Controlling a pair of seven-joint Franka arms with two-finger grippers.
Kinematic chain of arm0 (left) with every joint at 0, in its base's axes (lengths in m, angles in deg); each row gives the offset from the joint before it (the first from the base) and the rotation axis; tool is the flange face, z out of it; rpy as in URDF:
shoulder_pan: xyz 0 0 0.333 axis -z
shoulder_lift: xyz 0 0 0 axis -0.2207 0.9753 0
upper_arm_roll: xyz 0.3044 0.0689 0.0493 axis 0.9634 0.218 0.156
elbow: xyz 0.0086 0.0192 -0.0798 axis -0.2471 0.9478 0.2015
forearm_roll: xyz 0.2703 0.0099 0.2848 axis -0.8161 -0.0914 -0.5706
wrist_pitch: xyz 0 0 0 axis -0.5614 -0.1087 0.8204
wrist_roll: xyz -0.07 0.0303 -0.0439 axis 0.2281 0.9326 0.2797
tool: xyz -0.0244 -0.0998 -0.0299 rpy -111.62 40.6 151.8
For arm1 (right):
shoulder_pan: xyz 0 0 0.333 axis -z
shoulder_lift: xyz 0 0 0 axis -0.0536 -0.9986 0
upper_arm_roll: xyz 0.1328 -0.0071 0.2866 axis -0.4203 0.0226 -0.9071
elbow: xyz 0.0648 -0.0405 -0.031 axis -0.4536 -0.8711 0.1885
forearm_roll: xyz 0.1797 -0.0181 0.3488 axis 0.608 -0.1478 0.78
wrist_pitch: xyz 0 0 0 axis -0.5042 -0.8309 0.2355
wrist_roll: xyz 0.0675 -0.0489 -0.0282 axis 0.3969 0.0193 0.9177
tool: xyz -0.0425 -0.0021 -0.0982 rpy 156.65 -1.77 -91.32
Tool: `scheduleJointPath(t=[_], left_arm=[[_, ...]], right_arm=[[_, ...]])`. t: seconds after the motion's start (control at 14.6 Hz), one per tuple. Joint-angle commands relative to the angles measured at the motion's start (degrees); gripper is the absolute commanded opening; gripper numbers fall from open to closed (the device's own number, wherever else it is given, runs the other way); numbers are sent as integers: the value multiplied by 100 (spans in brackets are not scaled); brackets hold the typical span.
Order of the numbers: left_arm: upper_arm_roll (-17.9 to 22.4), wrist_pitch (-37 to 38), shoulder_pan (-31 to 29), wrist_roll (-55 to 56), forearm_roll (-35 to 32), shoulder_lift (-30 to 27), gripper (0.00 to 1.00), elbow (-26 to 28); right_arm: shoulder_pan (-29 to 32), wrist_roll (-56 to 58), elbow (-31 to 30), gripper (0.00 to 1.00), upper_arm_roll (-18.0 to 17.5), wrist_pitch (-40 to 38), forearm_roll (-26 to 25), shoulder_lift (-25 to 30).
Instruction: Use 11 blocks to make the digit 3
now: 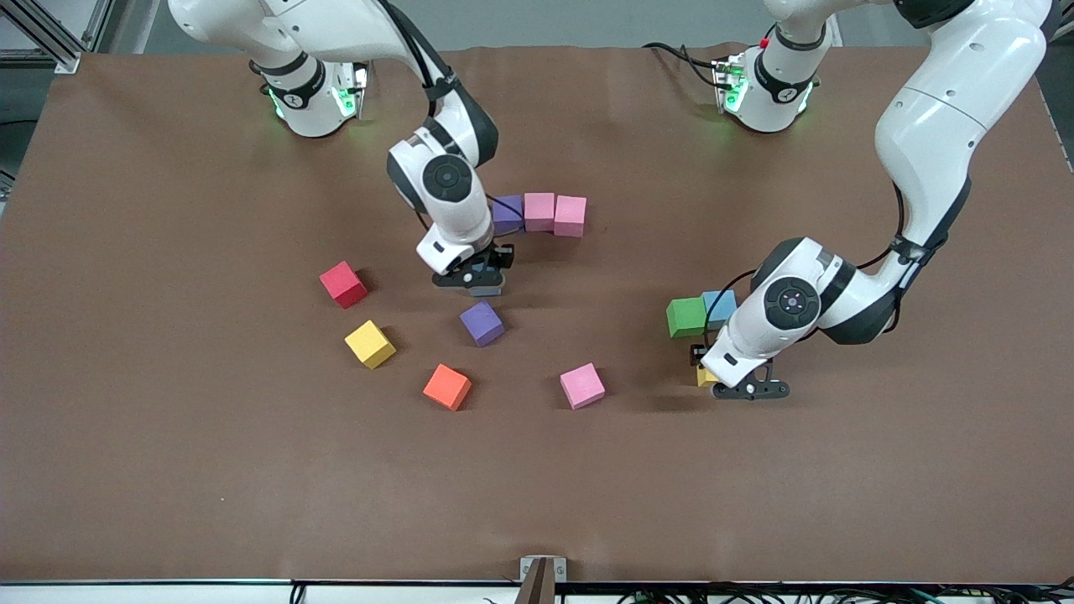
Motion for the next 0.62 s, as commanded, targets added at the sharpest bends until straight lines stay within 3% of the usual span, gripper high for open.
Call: scheduleJointPath(t=[0.0,0.55], left_arm=[[-12,0,-36,204,-134,-52,42,-77],[-126,421,-1,724,-28,-219,42,-253]], right_arm=[[-275,-17,-37,8,22,-63,-3,61],[-539,-386,-99,8,31,-72,-12,44]])
